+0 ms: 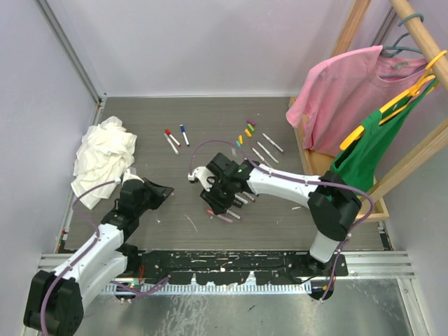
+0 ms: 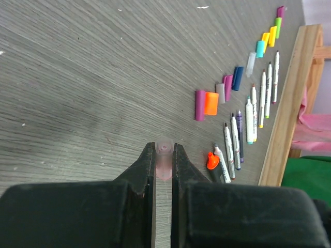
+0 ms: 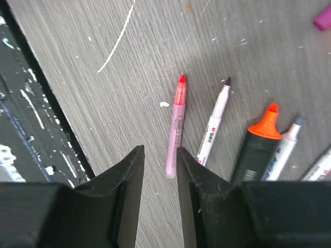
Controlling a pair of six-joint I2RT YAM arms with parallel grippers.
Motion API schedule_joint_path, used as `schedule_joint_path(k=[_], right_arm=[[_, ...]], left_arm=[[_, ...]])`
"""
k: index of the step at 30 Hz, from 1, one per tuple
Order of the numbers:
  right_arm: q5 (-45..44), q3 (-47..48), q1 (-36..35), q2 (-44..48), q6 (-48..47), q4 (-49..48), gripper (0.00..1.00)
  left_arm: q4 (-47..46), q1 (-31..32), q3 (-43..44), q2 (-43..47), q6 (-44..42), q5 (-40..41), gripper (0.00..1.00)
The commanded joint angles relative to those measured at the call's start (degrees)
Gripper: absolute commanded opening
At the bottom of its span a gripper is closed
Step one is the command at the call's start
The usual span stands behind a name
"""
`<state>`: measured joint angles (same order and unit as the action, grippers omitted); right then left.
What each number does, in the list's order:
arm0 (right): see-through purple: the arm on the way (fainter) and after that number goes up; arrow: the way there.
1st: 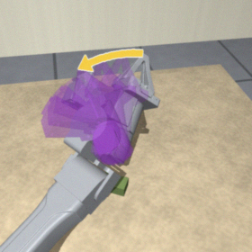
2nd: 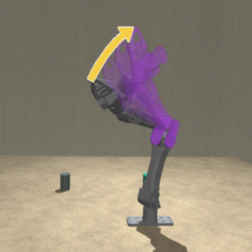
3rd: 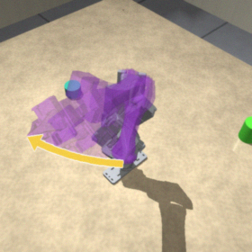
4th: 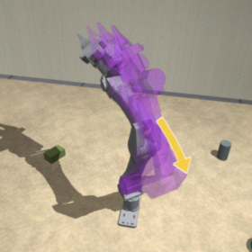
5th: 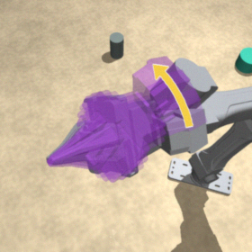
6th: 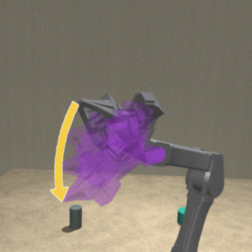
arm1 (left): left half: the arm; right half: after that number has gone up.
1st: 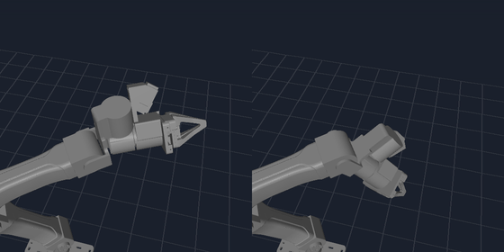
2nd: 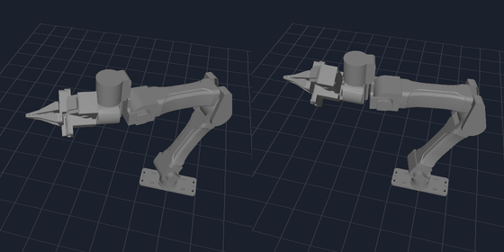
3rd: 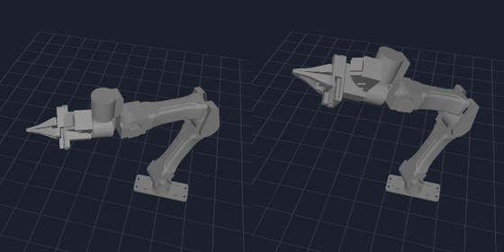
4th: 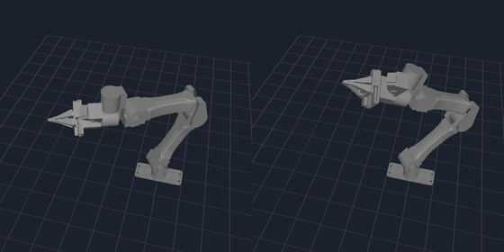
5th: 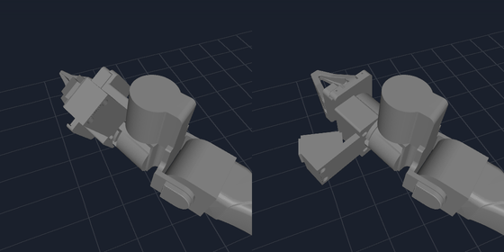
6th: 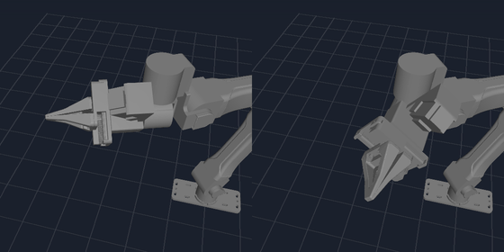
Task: Open the pen caps
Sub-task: Place the pen at the center of the board, then place the pen cap at the center of the board.
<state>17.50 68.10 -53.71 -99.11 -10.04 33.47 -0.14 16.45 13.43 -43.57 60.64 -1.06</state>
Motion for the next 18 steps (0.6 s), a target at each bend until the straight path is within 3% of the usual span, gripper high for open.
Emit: schedule_joint_path(k=[1, 9, 18], right_arm=[[7.0, 1.5, 4.5, 7.1, -2.4, -0.8, 0.37], [16.6, 0.4, 15.7, 14.0, -4.2, -0.6, 0.37], [17.5, 0.0, 18.9, 14.3, -4.4, -0.7, 0.38]], left_arm=[[-3.0, 1.1, 4.7, -4.7, 0.2, -1.7, 0.0], [1.3, 11.8, 13.8, -17.2, 1.2, 8.5, 0.0], [6.2, 15.1, 27.3, -38.2, -0.9, 6.2, 0.0]])
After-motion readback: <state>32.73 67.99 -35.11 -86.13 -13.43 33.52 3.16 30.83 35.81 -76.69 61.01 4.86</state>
